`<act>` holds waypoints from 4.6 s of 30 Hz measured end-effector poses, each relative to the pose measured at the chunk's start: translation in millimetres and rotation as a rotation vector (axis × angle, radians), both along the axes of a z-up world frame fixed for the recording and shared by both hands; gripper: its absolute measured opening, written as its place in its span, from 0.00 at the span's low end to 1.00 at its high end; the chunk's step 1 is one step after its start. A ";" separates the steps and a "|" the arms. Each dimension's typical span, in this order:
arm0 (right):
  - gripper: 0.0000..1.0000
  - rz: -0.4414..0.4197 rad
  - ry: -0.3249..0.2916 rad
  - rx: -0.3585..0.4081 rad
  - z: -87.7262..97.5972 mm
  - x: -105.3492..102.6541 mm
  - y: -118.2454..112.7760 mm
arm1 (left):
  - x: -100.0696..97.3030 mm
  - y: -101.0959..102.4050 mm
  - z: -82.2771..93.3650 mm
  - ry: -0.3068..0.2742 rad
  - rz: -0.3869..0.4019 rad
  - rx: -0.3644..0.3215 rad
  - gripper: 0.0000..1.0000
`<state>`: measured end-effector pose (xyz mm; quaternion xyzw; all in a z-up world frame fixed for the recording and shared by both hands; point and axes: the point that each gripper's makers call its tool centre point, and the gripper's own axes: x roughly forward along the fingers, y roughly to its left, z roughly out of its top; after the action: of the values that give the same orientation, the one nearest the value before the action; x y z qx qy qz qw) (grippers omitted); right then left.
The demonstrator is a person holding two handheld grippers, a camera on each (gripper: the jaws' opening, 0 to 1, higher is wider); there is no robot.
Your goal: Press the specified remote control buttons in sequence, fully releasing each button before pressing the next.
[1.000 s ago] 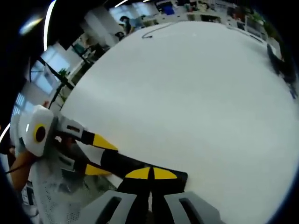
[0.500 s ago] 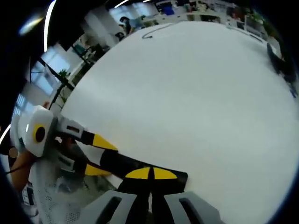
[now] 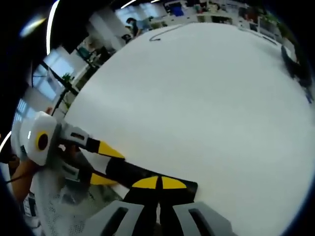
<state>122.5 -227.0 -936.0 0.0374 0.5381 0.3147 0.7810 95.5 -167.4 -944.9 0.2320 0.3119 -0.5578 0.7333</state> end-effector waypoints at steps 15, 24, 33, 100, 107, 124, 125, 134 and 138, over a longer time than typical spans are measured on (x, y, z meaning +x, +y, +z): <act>0.00 0.001 0.005 0.056 8.4 -4.0 8.9 | 4.4 2.8 -0.1 -0.003 0.020 0.000 0.24; 0.00 0.057 0.008 0.019 1.2 -11.0 12.8 | 2.8 2.6 0.4 -0.004 0.023 -0.001 0.25; 0.00 0.062 0.003 0.014 1.0 -10.1 11.7 | 2.8 2.2 0.3 -0.003 0.024 -0.002 0.25; 0.00 0.028 0.077 -0.064 -0.8 -18.0 -1.0 | 2.6 2.0 -0.3 -0.006 0.023 -0.007 0.25; 0.00 0.043 0.060 -0.077 -1.6 -18.4 -0.9 | 2.8 1.8 -0.5 -0.008 0.025 -0.006 0.25; 0.00 0.064 0.049 -0.099 -3.3 -17.3 -0.3 | 3.0 0.9 -0.6 -0.005 0.019 -0.013 0.25; 0.00 0.060 0.053 -0.094 -3.3 -17.0 -0.5 | 3.0 0.9 -0.6 -0.005 0.020 -0.015 0.25; 0.00 0.045 0.060 -0.080 -2.7 -16.3 -0.1 | 3.2 0.3 -0.3 -0.006 0.029 -0.027 0.25; 0.00 0.046 0.055 -0.085 -2.7 -16.3 0.2 | 2.8 0.3 -0.2 -0.009 0.032 -0.024 0.25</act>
<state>106.2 -226.8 -938.6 0.0003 0.5731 0.3083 0.7593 98.3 -167.2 -945.1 0.2204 0.3056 -0.5488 0.7462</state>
